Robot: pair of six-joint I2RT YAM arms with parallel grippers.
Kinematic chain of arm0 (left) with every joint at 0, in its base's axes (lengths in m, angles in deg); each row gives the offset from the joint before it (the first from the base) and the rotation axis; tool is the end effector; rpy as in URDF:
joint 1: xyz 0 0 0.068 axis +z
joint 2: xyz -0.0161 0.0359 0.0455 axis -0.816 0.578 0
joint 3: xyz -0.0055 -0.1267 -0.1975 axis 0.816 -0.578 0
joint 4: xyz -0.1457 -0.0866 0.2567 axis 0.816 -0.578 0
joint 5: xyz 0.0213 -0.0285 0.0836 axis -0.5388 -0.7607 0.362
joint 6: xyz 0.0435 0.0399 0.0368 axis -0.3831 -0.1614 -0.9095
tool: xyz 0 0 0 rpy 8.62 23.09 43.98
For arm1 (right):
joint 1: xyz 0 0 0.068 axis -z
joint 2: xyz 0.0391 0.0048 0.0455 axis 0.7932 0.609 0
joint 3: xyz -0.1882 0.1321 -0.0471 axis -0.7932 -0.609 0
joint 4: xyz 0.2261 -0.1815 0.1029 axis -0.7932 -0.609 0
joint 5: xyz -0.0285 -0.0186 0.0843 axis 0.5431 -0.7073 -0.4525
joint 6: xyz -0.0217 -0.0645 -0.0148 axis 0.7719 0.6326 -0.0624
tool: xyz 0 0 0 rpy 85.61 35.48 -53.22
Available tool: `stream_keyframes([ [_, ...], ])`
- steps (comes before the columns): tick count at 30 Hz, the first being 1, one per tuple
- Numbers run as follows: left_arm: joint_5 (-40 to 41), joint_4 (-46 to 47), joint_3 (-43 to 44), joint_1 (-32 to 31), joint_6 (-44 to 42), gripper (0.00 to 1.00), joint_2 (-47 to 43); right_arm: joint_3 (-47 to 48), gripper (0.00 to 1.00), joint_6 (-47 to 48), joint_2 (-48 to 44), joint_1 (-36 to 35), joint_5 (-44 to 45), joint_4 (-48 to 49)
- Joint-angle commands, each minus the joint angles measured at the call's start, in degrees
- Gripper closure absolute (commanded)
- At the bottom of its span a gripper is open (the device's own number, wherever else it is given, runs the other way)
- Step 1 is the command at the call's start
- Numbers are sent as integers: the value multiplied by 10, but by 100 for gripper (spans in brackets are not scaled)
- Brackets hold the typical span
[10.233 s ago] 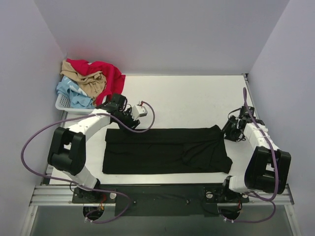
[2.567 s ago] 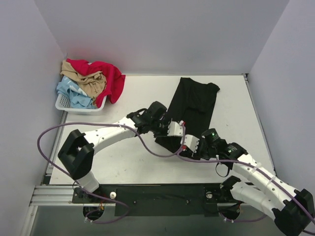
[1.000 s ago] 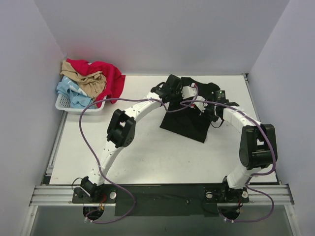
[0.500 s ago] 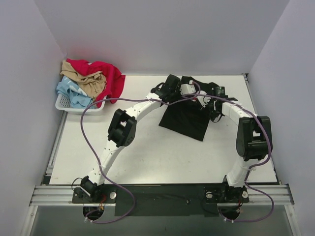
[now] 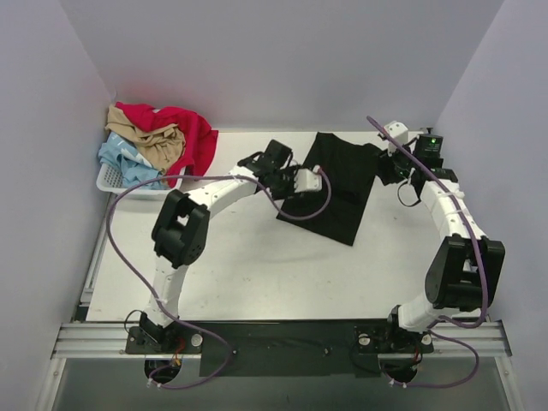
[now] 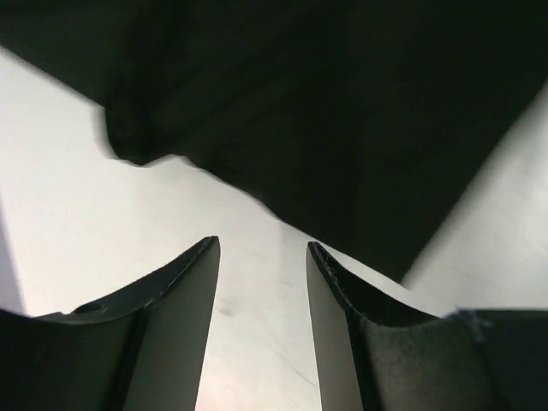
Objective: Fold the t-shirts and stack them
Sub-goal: Fold the folded rectangular tshirt in 1/3 of the way
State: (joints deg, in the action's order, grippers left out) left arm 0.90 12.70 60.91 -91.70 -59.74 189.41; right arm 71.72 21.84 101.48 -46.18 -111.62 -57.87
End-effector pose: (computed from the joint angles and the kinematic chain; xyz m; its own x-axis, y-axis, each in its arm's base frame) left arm 0.4266 -0.3359 0.1577 0.1555 0.8171 -0.5551 0.8987 0.1163 0.4229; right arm 0.4269 -0.0225 0.2354 -0.2078 -0.4365 -0.8754 -0.4609 0.8330 -0.3060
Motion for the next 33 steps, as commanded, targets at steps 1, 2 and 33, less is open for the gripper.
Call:
stream_keyframes([
  [1,-102,-22,-171,-25,-164,44,-126,-37,52,-18,26,-20,-102,-5],
  [2,-96,-16,-204,-31,-173,42,-134,-36,49,3,34,-33,-94,-18],
  [33,18,88,-369,-82,-193,100,-142,147,93,55,231,-78,54,-98],
])
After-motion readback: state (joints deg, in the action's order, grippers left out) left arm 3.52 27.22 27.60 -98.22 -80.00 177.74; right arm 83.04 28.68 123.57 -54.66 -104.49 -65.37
